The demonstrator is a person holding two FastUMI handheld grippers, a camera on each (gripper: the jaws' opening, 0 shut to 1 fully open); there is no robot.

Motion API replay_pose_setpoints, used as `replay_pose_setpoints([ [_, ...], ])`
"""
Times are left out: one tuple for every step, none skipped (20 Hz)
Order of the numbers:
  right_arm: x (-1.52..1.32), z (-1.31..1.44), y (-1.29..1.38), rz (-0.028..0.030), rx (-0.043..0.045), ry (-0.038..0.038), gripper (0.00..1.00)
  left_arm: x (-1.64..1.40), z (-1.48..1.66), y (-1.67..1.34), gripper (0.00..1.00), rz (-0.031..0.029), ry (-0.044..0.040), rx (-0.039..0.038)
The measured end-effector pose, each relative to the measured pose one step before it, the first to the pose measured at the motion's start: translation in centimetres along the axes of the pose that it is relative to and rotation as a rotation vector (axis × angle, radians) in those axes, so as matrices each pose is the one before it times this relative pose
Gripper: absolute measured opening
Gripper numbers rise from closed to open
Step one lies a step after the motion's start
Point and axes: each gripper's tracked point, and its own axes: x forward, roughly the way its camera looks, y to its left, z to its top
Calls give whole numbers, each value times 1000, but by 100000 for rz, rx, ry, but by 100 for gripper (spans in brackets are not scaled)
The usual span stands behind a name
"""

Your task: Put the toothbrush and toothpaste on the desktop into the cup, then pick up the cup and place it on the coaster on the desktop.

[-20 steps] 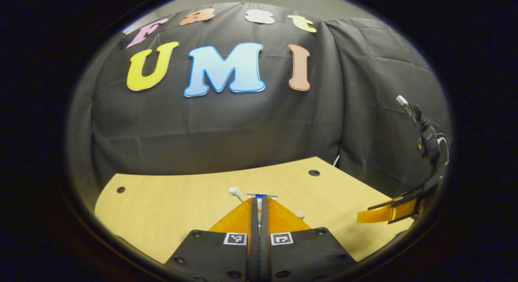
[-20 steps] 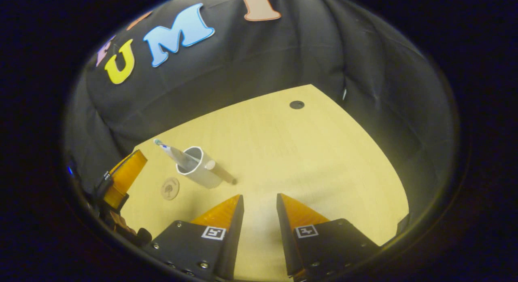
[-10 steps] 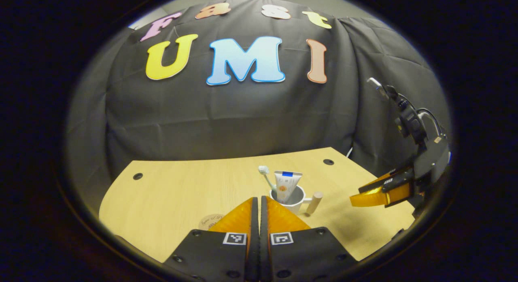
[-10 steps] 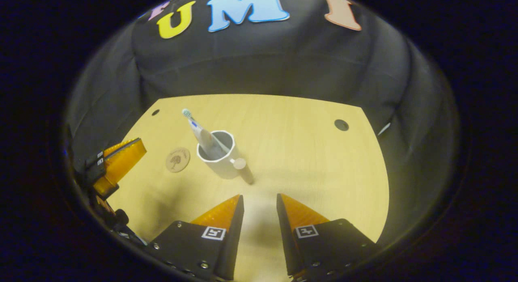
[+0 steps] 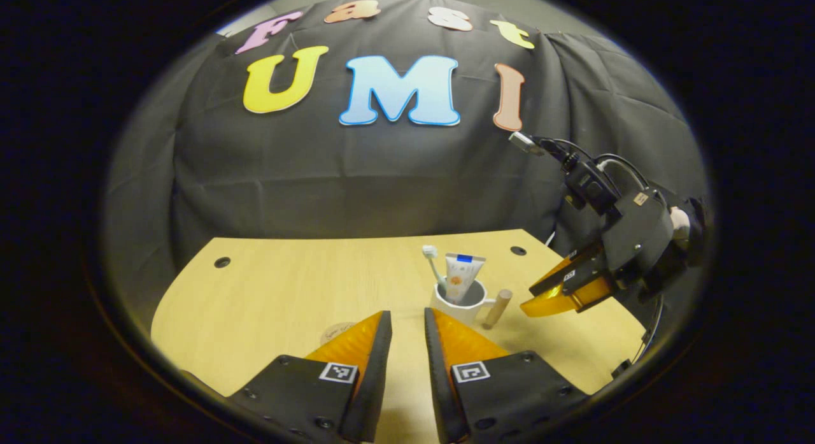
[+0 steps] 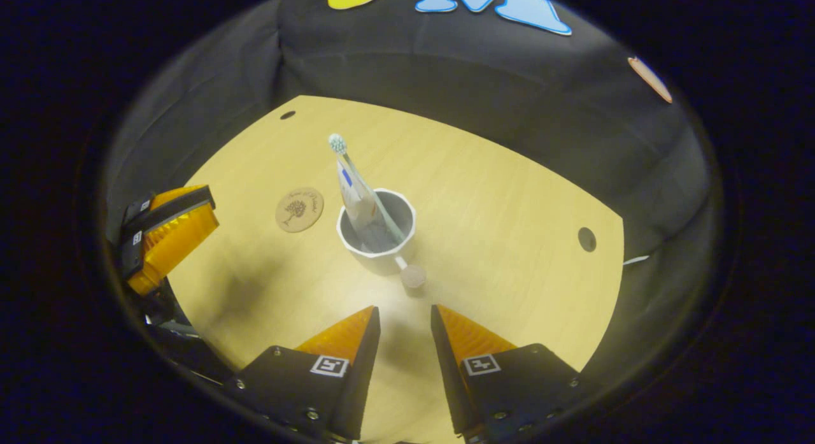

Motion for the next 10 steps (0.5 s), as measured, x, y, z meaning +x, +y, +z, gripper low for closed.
replay_pose_setpoints([
  [421,27,-82,154,-1480,1416,51,-302,-316,231,40,153,390,-657],
  [358,65,-81,90,-1303,1259,51,-152,-144,248,51,33,146,-362],
  [163,31,-187,35,-1433,1121,51,-275,-159,332,61,347,171,-71],
  [198,282,45,948,-1574,1084,52,-601,-398,259,73,899,438,-5],
  [137,89,-40,199,-1969,1291,67,163,-434,533,85,1087,741,-202],
  [231,176,-238,-241,-2412,925,81,-157,-164,412,97,855,802,-715],
  [50,217,-73,361,-1846,720,81,-230,-238,356,97,853,697,-895],
  [235,346,81,787,-1382,684,79,-142,-284,446,98,1169,760,-612],
  [224,245,156,877,-1177,1127,80,-279,-277,438,98,1305,758,-284],
  [252,343,54,293,-1817,1137,80,-60,-207,407,98,1147,514,-153],
])
